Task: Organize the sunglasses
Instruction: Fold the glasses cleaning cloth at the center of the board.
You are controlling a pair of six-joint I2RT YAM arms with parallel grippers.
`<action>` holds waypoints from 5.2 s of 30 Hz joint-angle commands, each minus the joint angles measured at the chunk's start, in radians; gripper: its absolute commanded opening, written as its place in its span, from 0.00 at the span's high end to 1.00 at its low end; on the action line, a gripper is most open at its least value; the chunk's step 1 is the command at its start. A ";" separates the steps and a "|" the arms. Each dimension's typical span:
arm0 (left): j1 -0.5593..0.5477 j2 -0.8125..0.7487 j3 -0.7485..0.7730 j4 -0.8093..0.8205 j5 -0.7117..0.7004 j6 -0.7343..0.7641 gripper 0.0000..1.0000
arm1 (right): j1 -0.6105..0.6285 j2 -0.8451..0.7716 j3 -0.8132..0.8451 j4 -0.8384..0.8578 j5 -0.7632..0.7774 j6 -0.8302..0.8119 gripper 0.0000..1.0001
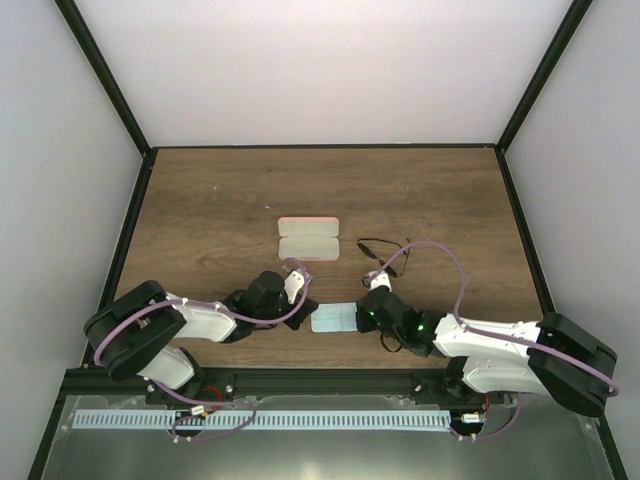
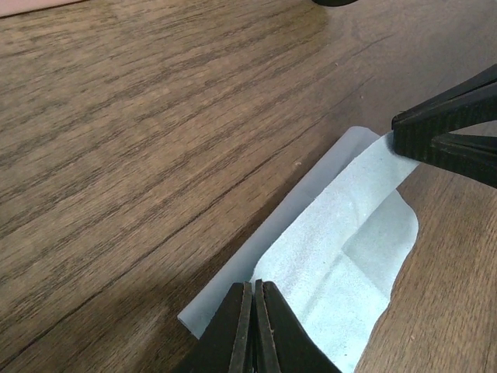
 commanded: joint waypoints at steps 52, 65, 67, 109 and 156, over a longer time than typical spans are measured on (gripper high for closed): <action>-0.023 0.017 -0.019 0.037 0.002 -0.013 0.87 | 0.035 0.002 -0.035 -0.017 0.043 0.051 0.93; -0.026 0.006 -0.021 0.036 -0.013 -0.014 0.83 | 0.034 -0.029 -0.027 -0.027 0.048 0.047 0.83; -0.026 -0.004 -0.024 0.036 -0.021 -0.015 0.84 | 0.035 -0.010 -0.018 -0.017 0.050 0.035 0.81; -0.026 -0.063 -0.037 0.013 -0.112 -0.027 0.83 | 0.092 0.131 0.154 -0.066 0.149 0.026 0.72; -0.026 -0.059 -0.047 0.005 -0.150 -0.052 0.83 | 0.259 0.264 0.213 -0.111 0.183 0.125 0.87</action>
